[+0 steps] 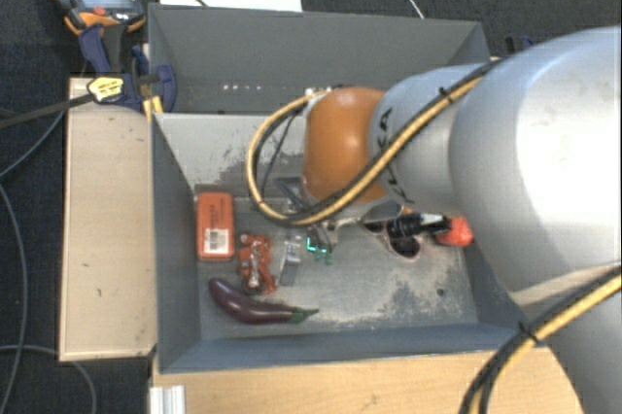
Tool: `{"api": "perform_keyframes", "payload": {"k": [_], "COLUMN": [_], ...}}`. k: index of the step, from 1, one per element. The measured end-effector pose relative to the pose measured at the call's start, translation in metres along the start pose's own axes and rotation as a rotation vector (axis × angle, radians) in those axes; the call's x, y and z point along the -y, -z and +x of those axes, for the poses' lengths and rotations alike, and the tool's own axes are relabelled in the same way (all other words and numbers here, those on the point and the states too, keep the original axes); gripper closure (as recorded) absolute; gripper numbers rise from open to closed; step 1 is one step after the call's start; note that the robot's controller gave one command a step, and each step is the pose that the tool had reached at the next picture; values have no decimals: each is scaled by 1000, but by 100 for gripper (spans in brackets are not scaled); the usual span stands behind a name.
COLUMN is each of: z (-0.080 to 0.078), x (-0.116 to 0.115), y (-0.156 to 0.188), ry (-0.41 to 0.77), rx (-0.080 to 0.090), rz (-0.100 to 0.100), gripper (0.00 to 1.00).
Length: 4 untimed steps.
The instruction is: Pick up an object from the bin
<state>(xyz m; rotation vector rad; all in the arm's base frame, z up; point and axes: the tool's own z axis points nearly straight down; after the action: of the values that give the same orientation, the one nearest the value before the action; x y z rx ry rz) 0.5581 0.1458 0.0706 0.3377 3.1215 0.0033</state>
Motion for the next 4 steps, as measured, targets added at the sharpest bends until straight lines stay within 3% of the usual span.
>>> {"api": "perform_keyframes", "payload": {"k": [3, 4], "z": [0, 32], "x": [0, -31], "y": [0, 0], "ry": [-2, -265], "rx": [0, -4], "rz": [0, 2], "gripper": [0, 0]}}
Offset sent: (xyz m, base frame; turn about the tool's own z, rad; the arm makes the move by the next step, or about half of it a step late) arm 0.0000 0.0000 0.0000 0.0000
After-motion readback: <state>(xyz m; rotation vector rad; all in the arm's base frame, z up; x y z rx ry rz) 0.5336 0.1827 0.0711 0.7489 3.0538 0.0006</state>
